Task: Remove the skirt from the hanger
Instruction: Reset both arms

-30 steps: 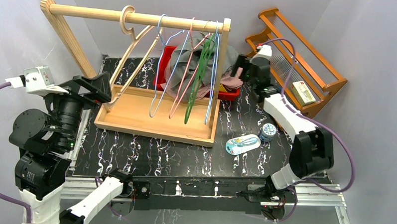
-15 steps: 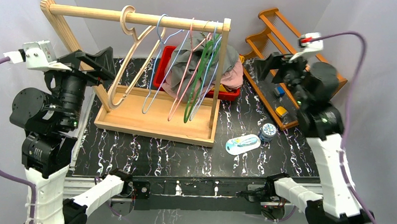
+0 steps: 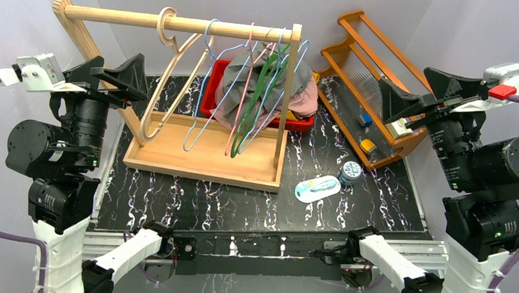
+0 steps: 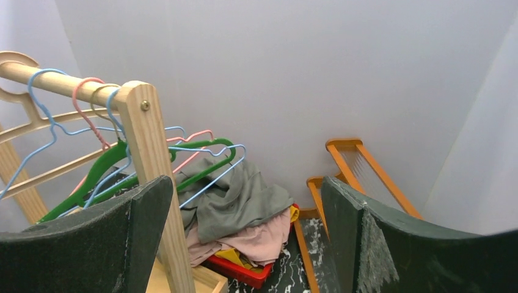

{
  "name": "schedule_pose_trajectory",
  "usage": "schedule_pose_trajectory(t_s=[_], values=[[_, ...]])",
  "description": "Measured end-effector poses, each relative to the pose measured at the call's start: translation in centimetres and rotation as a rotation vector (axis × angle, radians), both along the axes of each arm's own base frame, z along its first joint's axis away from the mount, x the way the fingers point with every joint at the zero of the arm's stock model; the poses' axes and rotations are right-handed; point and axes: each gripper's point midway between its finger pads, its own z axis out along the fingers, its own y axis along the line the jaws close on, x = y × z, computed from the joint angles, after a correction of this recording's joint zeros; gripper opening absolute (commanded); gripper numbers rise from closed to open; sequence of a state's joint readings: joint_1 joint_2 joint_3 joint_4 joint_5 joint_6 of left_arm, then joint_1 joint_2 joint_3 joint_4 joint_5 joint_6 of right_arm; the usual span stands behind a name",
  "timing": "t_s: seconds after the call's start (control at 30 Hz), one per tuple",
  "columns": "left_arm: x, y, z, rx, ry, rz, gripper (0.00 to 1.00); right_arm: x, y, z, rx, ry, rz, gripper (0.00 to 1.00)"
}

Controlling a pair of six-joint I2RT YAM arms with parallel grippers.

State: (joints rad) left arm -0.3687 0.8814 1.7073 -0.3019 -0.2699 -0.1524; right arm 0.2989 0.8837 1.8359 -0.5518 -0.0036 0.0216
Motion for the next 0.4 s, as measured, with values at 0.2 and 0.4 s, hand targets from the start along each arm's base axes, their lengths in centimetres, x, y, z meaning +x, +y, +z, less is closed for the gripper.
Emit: schedule_pose_trajectory(t_s=[0.2,0.4], values=[[-0.3,-0.1,0.5,-0.001,-0.02,-0.009,0.98,1.0,-1.1,-1.4,0.002,0.064,-0.072,0.98],[-0.3,-1.0,0.3,0.022,-0.018,-0.039,0.98,1.7,-1.5,-2.1,0.005,0.095,-0.106,0.98]])
